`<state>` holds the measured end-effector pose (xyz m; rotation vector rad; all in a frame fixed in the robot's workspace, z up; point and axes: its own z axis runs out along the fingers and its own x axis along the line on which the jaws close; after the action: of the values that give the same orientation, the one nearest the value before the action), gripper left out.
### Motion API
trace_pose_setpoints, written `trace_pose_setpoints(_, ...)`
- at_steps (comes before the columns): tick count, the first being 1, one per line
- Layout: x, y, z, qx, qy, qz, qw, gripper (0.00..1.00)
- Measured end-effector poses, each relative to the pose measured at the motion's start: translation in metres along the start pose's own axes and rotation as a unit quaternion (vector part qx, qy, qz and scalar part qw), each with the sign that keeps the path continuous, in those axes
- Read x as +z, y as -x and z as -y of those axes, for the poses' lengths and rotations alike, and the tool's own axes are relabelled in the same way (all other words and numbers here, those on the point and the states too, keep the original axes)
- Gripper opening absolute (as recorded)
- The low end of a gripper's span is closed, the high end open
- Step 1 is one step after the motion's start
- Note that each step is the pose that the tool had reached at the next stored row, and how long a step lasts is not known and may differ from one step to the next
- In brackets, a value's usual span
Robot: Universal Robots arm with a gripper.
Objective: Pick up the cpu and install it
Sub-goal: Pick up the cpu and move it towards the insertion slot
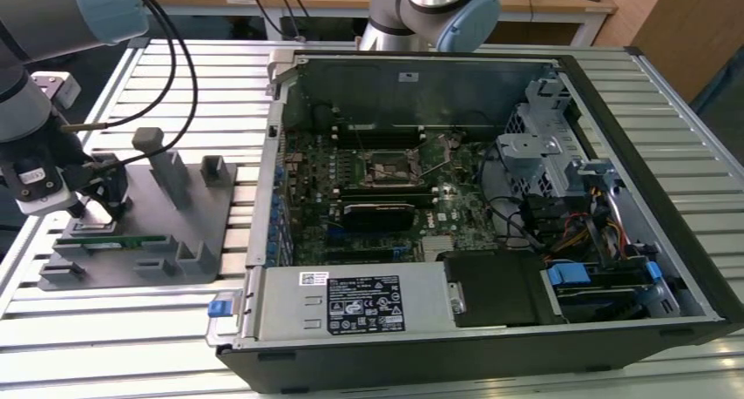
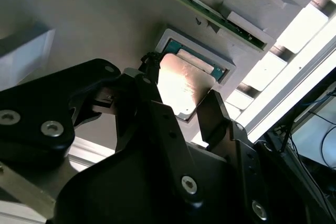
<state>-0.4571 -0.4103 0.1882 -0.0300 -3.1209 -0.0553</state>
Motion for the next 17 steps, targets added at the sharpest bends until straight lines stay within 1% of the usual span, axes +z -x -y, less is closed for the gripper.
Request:
trace_pose_setpoints(5,0.0004,0.0001,-0.0001,0.0,-0.0006,-0.0001,1.0,0.56)
trace_pose_setpoints(8,0.0021,0.0001,-0.0001,0.0,-0.0006,-0.0001,1.0,0.56)
trace_pose_setpoints(14,0.0021,0.0001,-0.0001,0.0,-0.0006,0.0,1.0,0.56)
trace_pose_setpoints(16,0.001,0.0001,-0.0001,0.0,-0.0004,0.0001,1.0,0.53)
trace_pose_setpoints(17,0.0006,0.0001,-0.0002,-0.001,-0.0005,0.0001,1.0,0.53)
